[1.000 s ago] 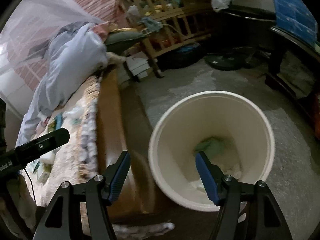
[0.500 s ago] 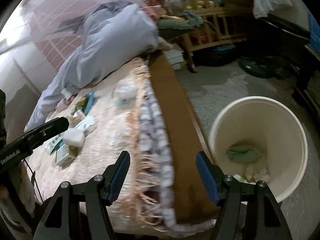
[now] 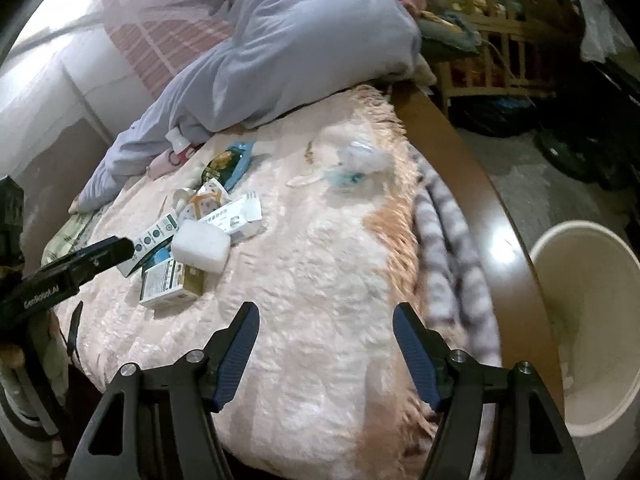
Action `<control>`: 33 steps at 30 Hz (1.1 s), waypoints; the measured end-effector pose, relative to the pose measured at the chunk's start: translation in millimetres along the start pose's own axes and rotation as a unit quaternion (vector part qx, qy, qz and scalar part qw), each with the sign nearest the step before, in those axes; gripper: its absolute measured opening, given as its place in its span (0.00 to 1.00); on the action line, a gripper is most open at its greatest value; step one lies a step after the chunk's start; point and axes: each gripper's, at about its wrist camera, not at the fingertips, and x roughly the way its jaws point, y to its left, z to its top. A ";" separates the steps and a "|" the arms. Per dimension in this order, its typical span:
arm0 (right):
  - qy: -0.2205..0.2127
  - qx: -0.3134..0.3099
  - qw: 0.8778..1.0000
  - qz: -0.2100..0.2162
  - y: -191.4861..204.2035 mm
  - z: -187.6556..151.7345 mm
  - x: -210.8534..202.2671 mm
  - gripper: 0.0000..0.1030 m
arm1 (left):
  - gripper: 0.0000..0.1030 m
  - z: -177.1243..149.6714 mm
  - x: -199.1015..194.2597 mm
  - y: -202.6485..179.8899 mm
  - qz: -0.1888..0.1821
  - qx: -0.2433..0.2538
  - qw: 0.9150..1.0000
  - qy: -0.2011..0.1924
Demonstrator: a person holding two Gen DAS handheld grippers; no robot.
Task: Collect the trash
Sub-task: 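Grasp the small clear bag with the right tool while the left tool grasps the white tissue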
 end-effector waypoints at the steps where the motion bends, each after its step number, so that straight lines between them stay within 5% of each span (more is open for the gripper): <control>1: -0.001 -0.002 1.000 0.000 1.3 3.7 2.7 0.65 | 0.53 0.6 1.0 2.0 -0.002 -0.003 1.000 0.001; 12: -0.028 -0.083 0.994 -0.070 12.5 82.2 59.4 0.65 | 0.53 3.7 27.0 11.7 -0.043 -0.021 0.999 0.023; 18: -0.010 -0.124 0.987 -0.106 3.5 106.5 100.1 0.65 | 0.53 13.8 55.1 6.0 -0.051 -0.018 0.998 0.039; 20: -0.001 -0.121 0.987 -0.101 -4.1 108.2 110.3 0.65 | 0.53 16.3 65.3 0.2 -0.049 -0.009 0.998 0.045; 23: 0.004 -0.111 0.990 -0.085 -9.4 106.4 115.7 0.43 | 0.52 16.0 77.9 -5.2 -0.043 -0.001 0.998 0.052; 26: 0.000 -0.107 0.992 -0.072 -13.8 102.9 112.3 0.33 | 0.35 16.0 83.5 -7.2 -0.059 -0.006 0.996 0.060; 33: -0.036 -0.082 0.996 -0.010 -8.6 92.7 66.9 0.31 | 0.26 18.8 61.4 -12.2 -0.084 -0.010 0.995 0.044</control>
